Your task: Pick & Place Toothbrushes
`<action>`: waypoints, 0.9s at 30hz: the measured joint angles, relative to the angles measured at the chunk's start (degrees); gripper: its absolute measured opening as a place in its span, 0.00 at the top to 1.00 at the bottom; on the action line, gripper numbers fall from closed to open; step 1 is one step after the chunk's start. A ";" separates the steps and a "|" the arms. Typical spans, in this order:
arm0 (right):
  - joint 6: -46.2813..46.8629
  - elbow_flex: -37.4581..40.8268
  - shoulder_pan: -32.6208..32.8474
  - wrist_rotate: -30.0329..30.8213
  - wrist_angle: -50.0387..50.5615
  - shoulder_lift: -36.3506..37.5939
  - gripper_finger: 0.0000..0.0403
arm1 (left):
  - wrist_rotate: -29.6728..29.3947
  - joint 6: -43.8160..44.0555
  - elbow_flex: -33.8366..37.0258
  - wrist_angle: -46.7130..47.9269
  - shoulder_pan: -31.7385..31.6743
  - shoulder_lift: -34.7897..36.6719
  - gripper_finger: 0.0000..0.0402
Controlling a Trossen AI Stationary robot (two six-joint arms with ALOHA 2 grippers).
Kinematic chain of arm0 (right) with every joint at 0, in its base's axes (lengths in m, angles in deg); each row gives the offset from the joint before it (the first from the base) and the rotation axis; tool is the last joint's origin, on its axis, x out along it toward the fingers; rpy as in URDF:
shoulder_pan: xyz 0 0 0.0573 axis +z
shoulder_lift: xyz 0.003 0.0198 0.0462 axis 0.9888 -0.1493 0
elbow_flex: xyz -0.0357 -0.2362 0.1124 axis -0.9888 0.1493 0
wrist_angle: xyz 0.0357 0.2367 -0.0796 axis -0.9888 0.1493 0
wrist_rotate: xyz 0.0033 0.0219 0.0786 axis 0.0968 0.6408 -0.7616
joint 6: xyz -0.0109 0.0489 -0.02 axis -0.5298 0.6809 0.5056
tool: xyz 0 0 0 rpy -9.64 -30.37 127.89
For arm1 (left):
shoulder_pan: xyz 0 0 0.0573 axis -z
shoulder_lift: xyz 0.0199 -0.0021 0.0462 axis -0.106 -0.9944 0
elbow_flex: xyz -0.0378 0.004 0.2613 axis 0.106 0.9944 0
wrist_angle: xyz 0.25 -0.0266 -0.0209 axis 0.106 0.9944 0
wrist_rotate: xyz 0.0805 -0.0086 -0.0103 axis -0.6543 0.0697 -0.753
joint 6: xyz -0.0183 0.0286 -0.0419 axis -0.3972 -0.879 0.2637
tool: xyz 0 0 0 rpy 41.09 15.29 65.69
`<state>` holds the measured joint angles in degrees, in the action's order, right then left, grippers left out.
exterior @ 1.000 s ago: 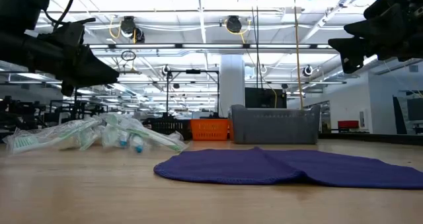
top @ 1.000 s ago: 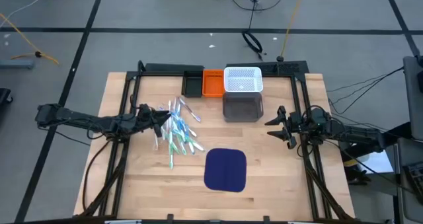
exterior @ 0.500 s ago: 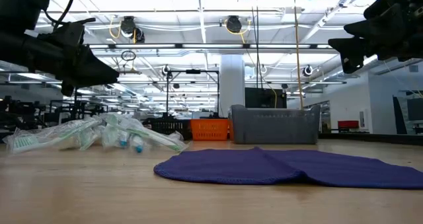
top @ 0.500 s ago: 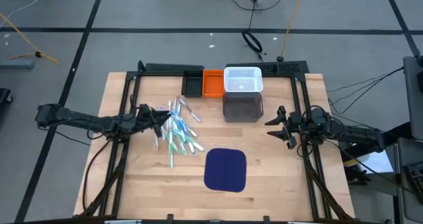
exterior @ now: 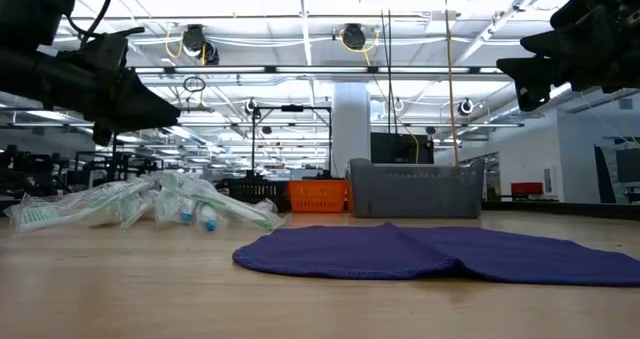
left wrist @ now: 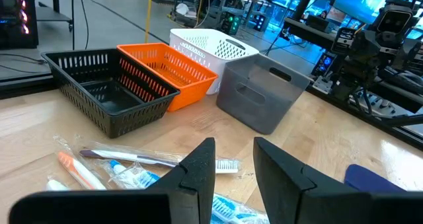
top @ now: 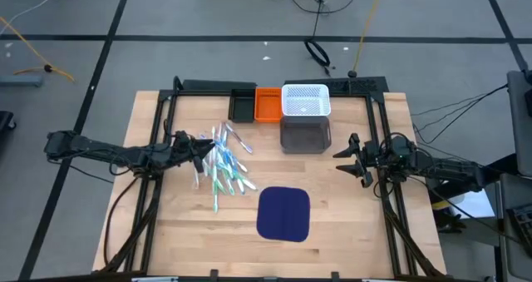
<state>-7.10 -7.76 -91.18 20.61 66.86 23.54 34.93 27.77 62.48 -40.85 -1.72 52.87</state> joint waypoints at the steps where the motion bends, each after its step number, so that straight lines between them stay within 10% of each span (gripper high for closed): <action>1: 0.00 -0.01 0.01 -0.01 0.01 0.02 0.54 | 0.00 0.00 0.01 0.00 0.01 0.01 0.74; 27: -2.98 0.01 0.00 0.10 -0.58 0.00 0.54 | -3.28 0.31 0.02 -6.97 -0.22 -0.01 0.74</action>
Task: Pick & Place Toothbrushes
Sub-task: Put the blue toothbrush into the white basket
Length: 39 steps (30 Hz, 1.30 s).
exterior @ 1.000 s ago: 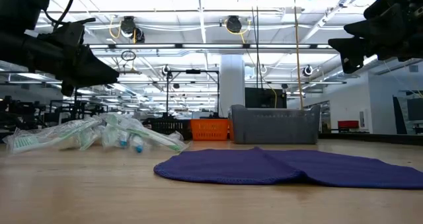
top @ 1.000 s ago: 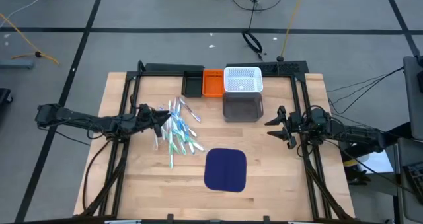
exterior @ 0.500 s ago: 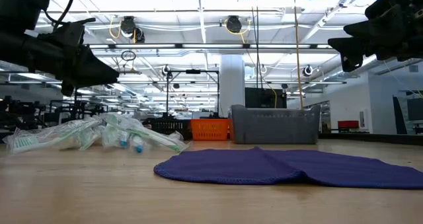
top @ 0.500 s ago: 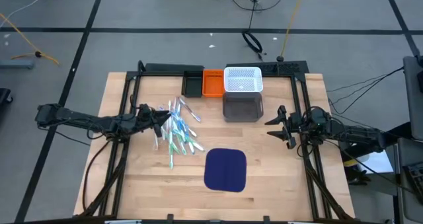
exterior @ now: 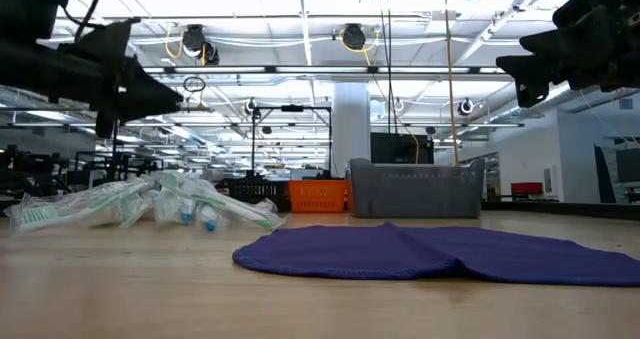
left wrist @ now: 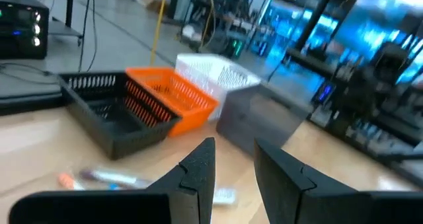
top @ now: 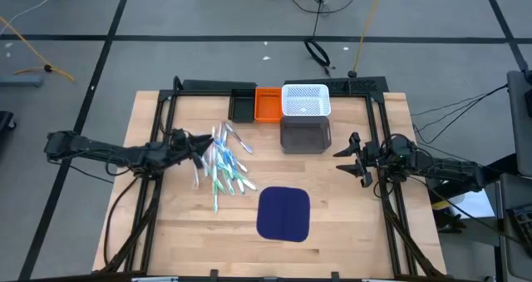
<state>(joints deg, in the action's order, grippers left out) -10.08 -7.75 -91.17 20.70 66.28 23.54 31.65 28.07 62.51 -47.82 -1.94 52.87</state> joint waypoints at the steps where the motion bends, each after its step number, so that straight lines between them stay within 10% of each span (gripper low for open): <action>1: -0.01 -0.01 -0.01 0.00 -0.02 0.00 0.54 | 0.04 -0.07 -0.02 -1.41 0.00 0.00 0.74; 7: -0.01 0.00 0.00 -0.01 0.00 0.00 0.54 | 0.75 0.38 -2.07 -1.76 -1.71 0.00 0.74; 16: 1.04 0.00 0.00 0.01 -2.94 0.00 0.54 | 6.03 14.16 -17.15 36.32 -10.42 -6.33 0.74; 25: 1.49 -0.01 -0.02 0.07 -2.79 0.00 0.54 | 18.02 15.66 -22.74 36.91 -17.88 -19.53 0.72; 39: 1.50 0.00 -0.01 -0.01 -2.47 0.00 0.54 | 22.77 18.04 -26.01 36.83 -21.75 -32.18 0.34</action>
<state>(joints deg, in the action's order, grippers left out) -8.57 -7.75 -91.18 20.69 63.81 23.54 54.43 46.11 36.50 -11.00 -23.69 20.69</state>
